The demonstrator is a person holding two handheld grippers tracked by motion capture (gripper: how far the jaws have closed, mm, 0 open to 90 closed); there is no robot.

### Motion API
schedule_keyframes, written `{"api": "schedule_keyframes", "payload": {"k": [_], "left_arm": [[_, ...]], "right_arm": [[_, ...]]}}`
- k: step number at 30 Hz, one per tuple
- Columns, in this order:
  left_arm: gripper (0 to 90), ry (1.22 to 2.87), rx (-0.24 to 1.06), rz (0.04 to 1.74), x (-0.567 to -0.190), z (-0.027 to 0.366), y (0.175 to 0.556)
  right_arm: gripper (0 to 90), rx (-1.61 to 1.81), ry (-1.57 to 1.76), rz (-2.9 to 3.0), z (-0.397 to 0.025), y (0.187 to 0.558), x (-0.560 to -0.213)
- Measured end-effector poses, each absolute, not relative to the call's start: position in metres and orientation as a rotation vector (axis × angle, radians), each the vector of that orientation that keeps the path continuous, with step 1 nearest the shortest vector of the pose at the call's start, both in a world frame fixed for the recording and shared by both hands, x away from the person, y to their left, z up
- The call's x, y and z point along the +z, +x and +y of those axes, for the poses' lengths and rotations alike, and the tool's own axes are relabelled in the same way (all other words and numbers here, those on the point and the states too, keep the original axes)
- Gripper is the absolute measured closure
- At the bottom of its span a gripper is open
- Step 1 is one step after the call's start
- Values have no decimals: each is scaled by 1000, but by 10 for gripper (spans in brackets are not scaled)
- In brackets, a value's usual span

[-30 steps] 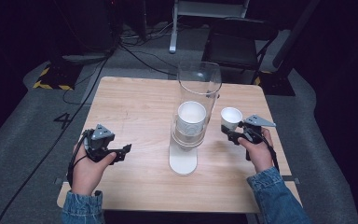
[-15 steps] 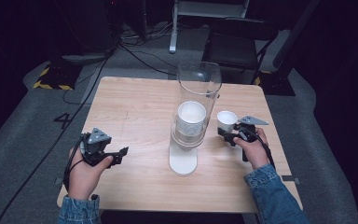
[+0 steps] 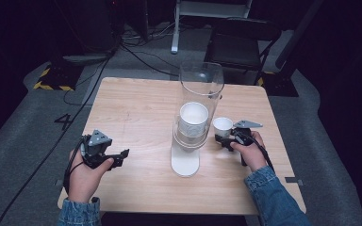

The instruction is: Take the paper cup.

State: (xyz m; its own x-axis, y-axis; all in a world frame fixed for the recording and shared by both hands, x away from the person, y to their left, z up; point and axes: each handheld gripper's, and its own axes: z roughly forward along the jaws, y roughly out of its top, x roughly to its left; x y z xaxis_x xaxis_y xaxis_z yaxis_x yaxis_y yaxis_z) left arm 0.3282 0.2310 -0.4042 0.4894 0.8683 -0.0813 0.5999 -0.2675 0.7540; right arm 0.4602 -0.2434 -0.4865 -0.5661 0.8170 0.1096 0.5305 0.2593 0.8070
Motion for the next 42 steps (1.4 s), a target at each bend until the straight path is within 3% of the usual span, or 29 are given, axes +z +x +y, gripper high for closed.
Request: {"api": "schedule_keyframes", "payload": {"k": [14, 19, 23, 35, 42], "left_arm": [[255, 1993, 454, 1201, -405, 231, 330], [255, 1991, 444, 1197, -405, 230, 330], [255, 1991, 444, 1200, -404, 231, 330], [252, 1978, 443, 1200, -403, 231, 330], [252, 1992, 441, 1189, -402, 231, 329]], "right_arm": [[298, 1181, 1233, 2268, -243, 459, -493], [194, 1149, 1264, 2291, -243, 457, -495], [168, 1159, 1273, 2276, -246, 456, -491], [164, 1173, 1238, 2280, -255, 438, -469], [164, 1242, 1198, 2249, -272, 421, -434]]}}
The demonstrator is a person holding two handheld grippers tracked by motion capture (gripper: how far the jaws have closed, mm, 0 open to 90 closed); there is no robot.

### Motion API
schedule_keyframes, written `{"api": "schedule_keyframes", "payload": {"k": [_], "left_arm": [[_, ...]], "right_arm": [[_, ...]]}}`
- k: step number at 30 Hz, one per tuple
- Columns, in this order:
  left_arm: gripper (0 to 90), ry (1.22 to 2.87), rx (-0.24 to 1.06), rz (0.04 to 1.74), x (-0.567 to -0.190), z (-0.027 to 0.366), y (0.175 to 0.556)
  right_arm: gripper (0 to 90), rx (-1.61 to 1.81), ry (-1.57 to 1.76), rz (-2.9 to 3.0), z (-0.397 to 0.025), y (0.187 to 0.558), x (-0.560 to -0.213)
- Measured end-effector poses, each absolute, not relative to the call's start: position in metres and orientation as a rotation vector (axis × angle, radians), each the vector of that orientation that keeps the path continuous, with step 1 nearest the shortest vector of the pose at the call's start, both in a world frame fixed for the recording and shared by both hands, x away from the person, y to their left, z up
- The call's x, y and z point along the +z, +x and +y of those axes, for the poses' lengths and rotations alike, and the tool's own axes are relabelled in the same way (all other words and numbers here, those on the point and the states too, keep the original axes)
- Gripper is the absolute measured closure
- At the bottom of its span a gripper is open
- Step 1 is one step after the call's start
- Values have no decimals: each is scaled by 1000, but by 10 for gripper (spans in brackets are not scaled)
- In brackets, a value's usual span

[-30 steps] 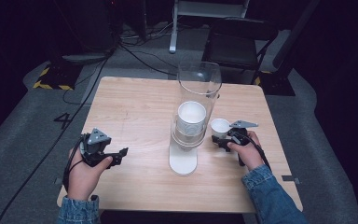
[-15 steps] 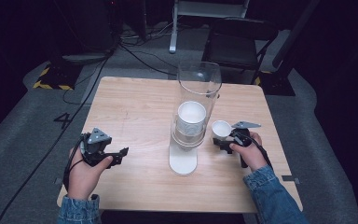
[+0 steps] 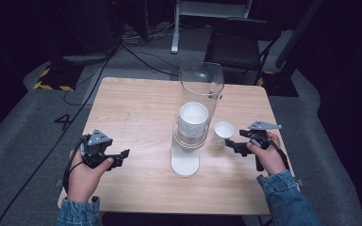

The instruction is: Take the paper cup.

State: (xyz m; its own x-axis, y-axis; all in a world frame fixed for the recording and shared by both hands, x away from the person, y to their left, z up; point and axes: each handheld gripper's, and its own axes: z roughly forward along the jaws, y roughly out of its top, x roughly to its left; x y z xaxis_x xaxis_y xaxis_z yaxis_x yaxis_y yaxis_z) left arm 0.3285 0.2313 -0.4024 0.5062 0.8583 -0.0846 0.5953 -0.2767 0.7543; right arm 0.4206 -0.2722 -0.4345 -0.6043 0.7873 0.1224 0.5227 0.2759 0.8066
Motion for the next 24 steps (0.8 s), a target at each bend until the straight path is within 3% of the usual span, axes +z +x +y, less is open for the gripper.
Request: {"api": "schedule_keyframes", "payload": {"k": [12, 24], "left_arm": [[244, 1984, 422, 1160, -397, 229, 329], [204, 1997, 399, 1097, -394, 227, 334]], "right_arm": [[163, 1375, 1070, 2204, -297, 396, -390], [163, 1432, 965, 2263, -307, 373, -371]]}}
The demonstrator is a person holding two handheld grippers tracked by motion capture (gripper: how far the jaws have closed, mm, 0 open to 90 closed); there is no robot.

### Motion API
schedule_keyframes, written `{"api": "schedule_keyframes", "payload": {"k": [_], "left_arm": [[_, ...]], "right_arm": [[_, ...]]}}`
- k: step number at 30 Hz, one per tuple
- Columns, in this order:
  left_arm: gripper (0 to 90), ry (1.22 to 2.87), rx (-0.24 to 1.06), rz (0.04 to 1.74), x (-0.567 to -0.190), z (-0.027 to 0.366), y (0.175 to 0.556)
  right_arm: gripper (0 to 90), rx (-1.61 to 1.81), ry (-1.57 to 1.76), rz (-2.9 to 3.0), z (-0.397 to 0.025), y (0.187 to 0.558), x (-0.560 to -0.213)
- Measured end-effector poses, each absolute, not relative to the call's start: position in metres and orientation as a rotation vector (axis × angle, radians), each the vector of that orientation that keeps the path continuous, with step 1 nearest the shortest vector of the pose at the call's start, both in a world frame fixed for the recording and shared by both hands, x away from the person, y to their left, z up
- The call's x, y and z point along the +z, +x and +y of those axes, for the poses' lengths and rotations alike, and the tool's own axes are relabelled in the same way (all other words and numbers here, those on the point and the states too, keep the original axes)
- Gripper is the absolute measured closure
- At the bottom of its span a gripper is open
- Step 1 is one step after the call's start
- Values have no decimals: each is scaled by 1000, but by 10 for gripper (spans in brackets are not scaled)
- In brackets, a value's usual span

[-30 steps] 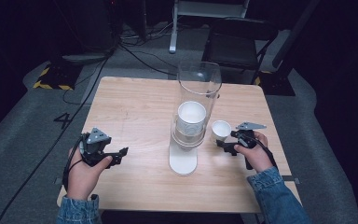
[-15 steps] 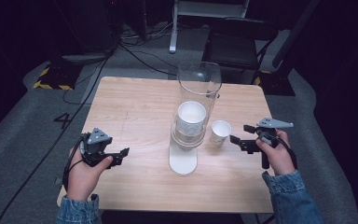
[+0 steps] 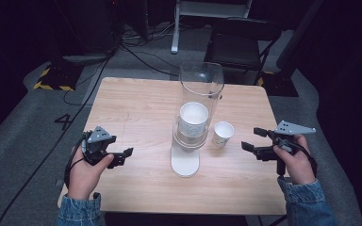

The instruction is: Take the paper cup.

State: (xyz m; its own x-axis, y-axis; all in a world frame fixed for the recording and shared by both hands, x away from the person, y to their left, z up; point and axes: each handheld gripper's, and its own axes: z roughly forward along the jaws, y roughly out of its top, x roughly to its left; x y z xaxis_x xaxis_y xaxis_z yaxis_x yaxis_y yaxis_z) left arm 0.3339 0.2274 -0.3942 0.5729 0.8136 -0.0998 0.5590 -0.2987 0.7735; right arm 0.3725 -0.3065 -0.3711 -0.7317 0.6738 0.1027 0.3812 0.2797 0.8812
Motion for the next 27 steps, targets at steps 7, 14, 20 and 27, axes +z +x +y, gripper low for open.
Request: {"api": "schedule_keyframes", "payload": {"k": [7, 14, 20, 27], "left_arm": [[167, 2043, 384, 1047, -394, 227, 336], [167, 2061, 375, 1060, -397, 227, 336], [167, 2066, 370, 1064, -398, 227, 337], [166, 2076, 364, 1064, -399, 227, 337]], "right_arm": [[163, 1416, 930, 2291, -309, 352, -355], [163, 1348, 964, 2338, -313, 350, -356], [163, 1333, 980, 2345, -314, 356, -362], [163, 1333, 989, 2330, -315, 360, -367]]}}
